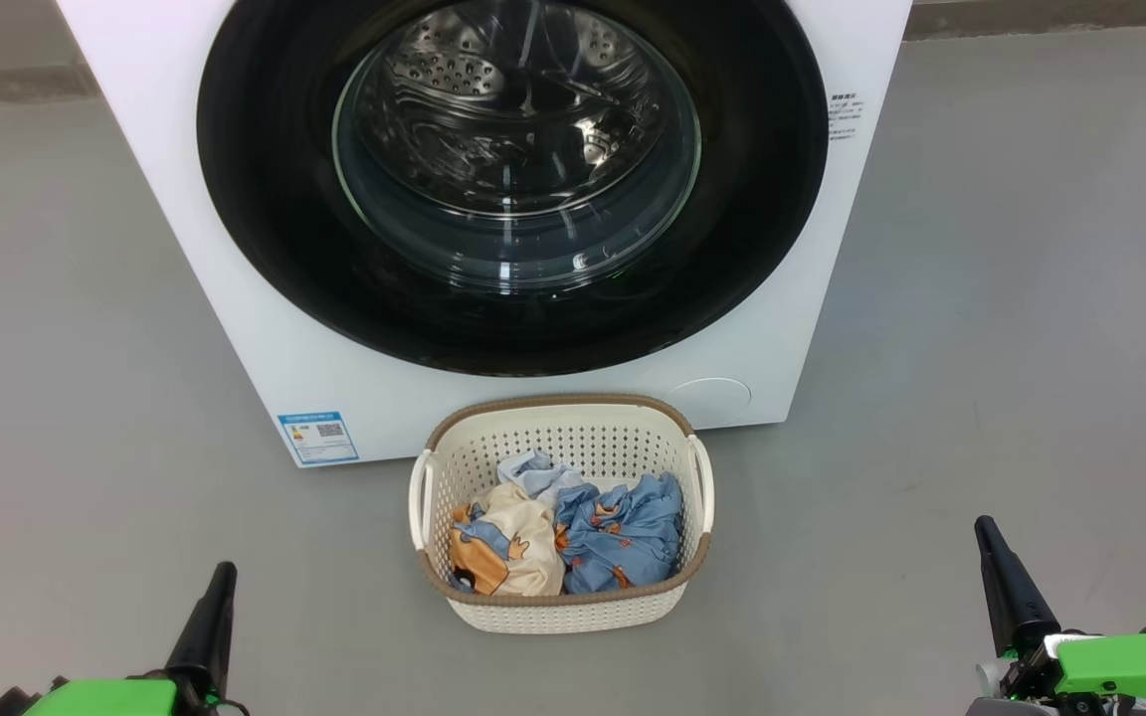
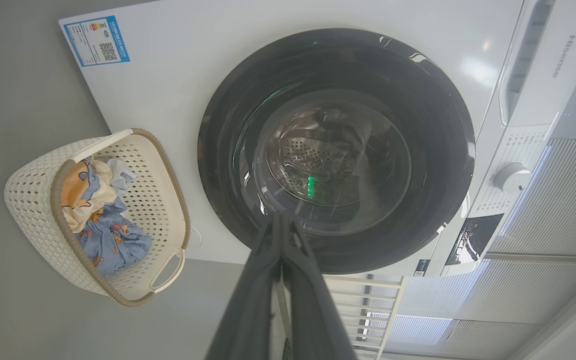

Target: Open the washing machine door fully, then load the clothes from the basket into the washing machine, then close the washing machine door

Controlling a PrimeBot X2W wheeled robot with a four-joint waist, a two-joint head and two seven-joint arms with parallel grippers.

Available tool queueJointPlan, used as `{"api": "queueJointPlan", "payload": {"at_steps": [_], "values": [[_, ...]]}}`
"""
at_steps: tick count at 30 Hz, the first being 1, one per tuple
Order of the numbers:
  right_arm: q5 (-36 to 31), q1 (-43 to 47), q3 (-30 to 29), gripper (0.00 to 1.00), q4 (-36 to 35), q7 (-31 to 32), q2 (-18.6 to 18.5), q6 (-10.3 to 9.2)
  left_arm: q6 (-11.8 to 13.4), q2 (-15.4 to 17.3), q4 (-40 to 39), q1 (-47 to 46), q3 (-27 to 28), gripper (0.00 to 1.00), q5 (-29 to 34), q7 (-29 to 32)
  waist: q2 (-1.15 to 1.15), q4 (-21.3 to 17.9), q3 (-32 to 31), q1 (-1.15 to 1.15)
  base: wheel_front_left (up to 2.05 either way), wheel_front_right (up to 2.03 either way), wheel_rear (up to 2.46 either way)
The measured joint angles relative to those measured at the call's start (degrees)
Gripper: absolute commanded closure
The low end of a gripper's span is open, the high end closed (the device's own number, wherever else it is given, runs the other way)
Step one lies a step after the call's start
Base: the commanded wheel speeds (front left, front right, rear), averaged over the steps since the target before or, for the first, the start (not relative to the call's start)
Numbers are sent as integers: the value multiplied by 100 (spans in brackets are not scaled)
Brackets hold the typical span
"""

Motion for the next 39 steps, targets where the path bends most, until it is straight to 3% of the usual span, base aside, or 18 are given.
{"api": "queueJointPlan", "payload": {"at_steps": [38, 39], "values": [[0, 0, 0, 100, 0, 0, 0, 0, 0, 0, 0, 0, 1, 100, 0, 0, 0, 0, 0, 0, 0, 0, 0], [-1, 7, 2, 0, 26, -5, 2, -2, 5, -4, 26, 8, -7, 0, 0, -3, 0, 0, 0, 0, 0, 0, 0]]}}
